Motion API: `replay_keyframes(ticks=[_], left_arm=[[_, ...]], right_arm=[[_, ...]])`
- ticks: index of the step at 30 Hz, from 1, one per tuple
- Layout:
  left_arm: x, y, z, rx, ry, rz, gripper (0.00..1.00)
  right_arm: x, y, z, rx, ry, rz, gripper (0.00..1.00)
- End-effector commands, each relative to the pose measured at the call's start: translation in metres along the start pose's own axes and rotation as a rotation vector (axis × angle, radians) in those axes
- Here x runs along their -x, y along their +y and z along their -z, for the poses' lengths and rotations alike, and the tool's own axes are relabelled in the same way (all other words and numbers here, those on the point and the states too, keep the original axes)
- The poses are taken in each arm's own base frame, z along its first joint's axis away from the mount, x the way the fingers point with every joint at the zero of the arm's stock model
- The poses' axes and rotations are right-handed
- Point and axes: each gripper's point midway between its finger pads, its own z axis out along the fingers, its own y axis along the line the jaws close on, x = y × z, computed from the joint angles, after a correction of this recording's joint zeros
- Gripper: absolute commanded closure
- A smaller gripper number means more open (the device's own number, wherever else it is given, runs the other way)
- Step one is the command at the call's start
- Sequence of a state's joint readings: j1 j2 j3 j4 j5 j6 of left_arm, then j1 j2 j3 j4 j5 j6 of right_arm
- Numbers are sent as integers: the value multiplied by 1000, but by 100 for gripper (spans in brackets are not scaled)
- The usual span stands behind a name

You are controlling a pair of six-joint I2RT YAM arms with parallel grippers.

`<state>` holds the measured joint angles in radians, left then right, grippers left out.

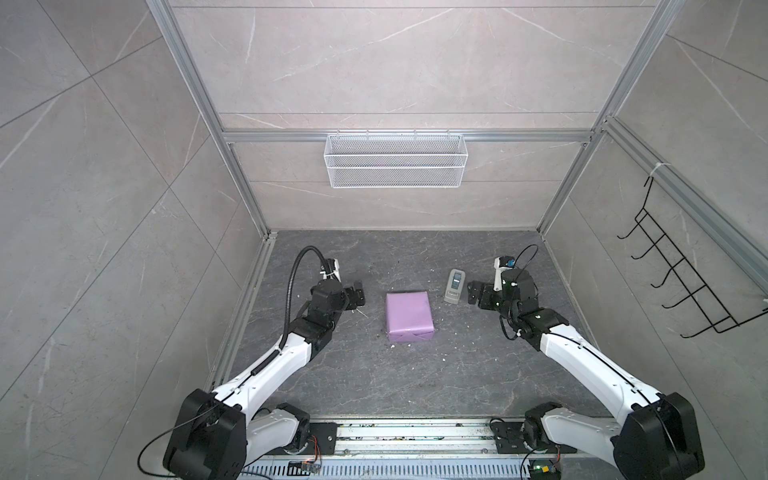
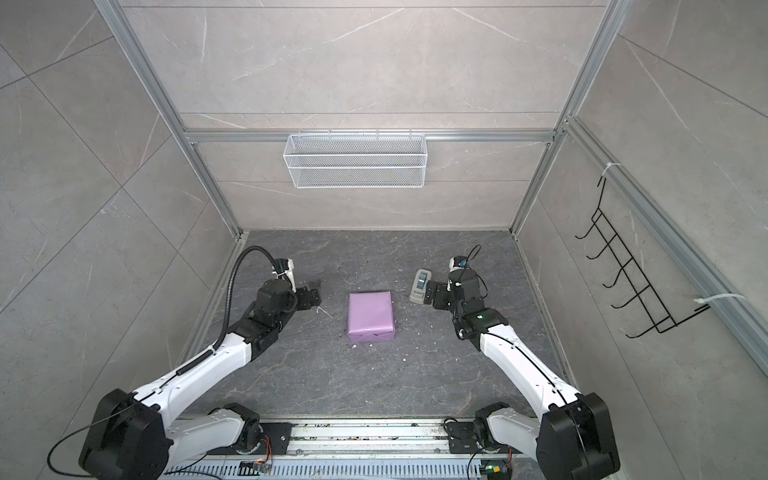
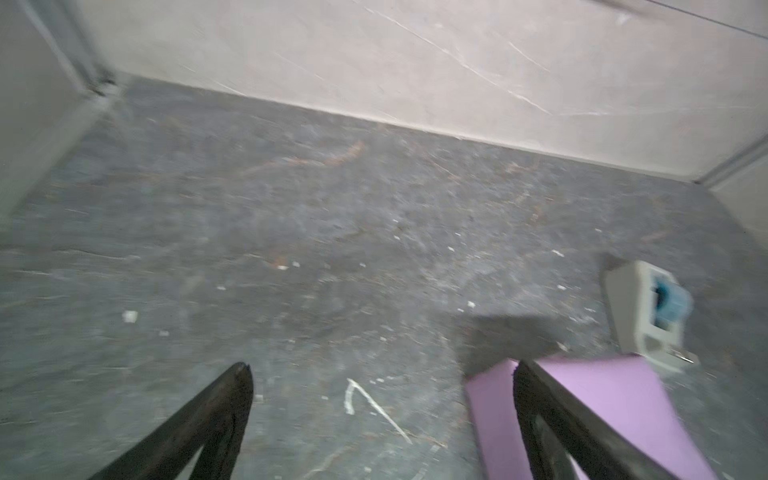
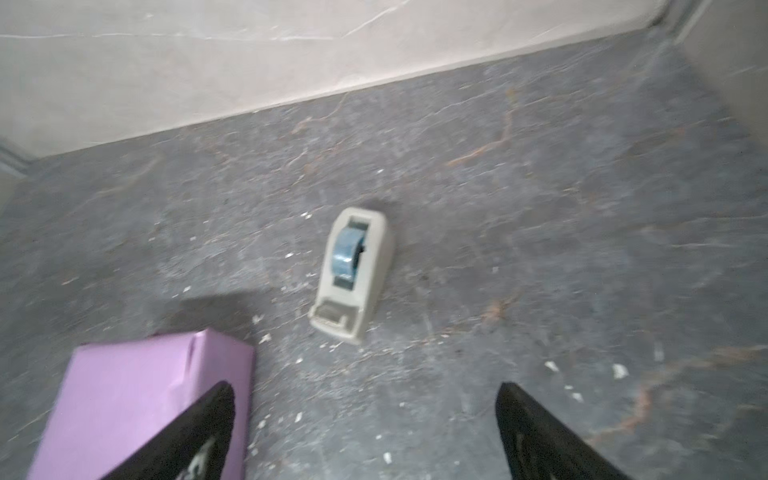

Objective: Wrap the gift box in paper

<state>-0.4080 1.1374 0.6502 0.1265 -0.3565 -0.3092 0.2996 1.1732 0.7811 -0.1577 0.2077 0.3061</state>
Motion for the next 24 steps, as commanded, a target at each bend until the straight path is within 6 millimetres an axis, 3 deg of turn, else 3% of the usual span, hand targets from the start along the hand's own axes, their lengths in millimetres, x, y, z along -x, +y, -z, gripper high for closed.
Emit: replay_keyframes(ticks=[1, 4, 11, 18, 21, 24], left_arm=[[15, 56, 2, 220, -77, -56, 0], [14, 82, -3, 295, -118, -59, 0], [-12, 90, -24, 233, -89, -230, 0], [-45, 94, -50, 160, -4, -276, 0], [-54, 93, -59, 125, -4, -293, 0], [-52, 109, -62, 154, -4, -232, 0]], right_arm=[[7, -43, -1, -234, -27, 77, 1], [9, -60, -4, -299, -70, 48, 1], [-15, -80, -28, -325, -100, 69, 1], [-43, -78, -56, -259, -104, 87, 0], [-41, -75, -59, -234, -123, 95, 0], [-37, -72, -59, -216, -152, 108, 0]])
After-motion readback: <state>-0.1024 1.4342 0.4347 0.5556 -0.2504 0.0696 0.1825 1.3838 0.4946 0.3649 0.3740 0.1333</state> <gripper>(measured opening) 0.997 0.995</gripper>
